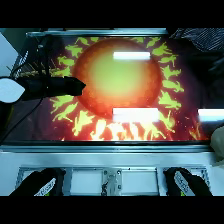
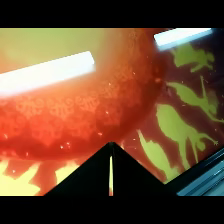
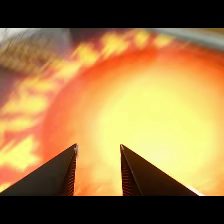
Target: Fold the clothes and pants, and hang the long-sleeved shirts on hangers.
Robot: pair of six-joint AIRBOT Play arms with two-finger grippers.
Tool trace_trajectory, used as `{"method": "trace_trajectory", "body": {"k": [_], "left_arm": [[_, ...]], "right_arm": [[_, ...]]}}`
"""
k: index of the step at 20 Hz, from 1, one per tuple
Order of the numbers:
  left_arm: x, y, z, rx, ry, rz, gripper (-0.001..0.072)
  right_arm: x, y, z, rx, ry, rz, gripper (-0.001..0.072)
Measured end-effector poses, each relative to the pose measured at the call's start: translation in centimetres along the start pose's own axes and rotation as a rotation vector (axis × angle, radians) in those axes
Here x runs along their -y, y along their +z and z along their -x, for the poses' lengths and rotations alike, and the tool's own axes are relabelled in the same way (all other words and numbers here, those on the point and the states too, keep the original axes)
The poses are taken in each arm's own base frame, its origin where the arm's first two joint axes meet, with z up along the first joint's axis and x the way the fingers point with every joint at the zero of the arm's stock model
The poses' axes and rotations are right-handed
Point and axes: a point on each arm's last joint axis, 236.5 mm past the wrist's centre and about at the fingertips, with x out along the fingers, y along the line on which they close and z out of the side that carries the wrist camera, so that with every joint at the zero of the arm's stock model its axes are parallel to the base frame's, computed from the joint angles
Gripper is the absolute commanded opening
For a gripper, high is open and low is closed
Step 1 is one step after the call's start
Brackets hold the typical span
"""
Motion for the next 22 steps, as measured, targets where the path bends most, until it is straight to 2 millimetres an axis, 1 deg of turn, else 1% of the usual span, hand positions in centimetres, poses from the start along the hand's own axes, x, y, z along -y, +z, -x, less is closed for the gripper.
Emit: {"method": "trace_trajectory", "body": {"k": [2, 3, 5, 7, 8, 9, 10, 14, 22], "left_arm": [[0.5, -1.1, -0.1, -0.007, -0.011, 0.003, 0.0021], [1.0, -1.6, -0.1, -0.009, -0.022, 0.002, 0.0021], [1.8, -2.5, -0.3, -0.021, -0.038, -0.01, 0.0021], [2.5, -3.3, -0.4, -0.028, -0.052, -0.019, 0.0021], [2.8, -3.5, -0.4, -0.03, -0.058, -0.024, 0.0021], [3.0, -3.7, -0.4, -0.031, -0.062, -0.028, 0.0021], [3.2, -3.9, -0.4, -0.033, -0.066, -0.031, 0.0021], [3.5, -4.1, -0.5, -0.034, -0.071, -0.035, 0.0021], [3.5, -4.1, -0.5, -0.034, -0.073, -0.036, 0.0021]], "right_arm": [[-3.6, -3.6, -3.7, -0.109, 0.098, -0.005, 0.0293], [-5.3, -5.2, -5.2, -0.151, 0.139, -0.008, 0.0293], [-8.0, -7.7, -7.3, -0.211, 0.2, -0.003, 0.0293], [-10.3, -9.9, -8.8, -0.264, 0.255, 0.003, 0.0292], [-11.3, -10.7, -9.2, -0.287, 0.282, 0.006, 0.0274], [-12.0, -11.4, -9.5, -0.307, 0.301, 0.01, 0.0148], [-12.7, -11.9, -9.8, -0.322, 0.318, 0.01, 0.0029], [-13.8, -13.1, -10.1, -0.359, 0.351, 0.013, 0.0034], [-14.2, -13.6, -10.2, -0.374, 0.364, 0.013, 0.0034]]}}
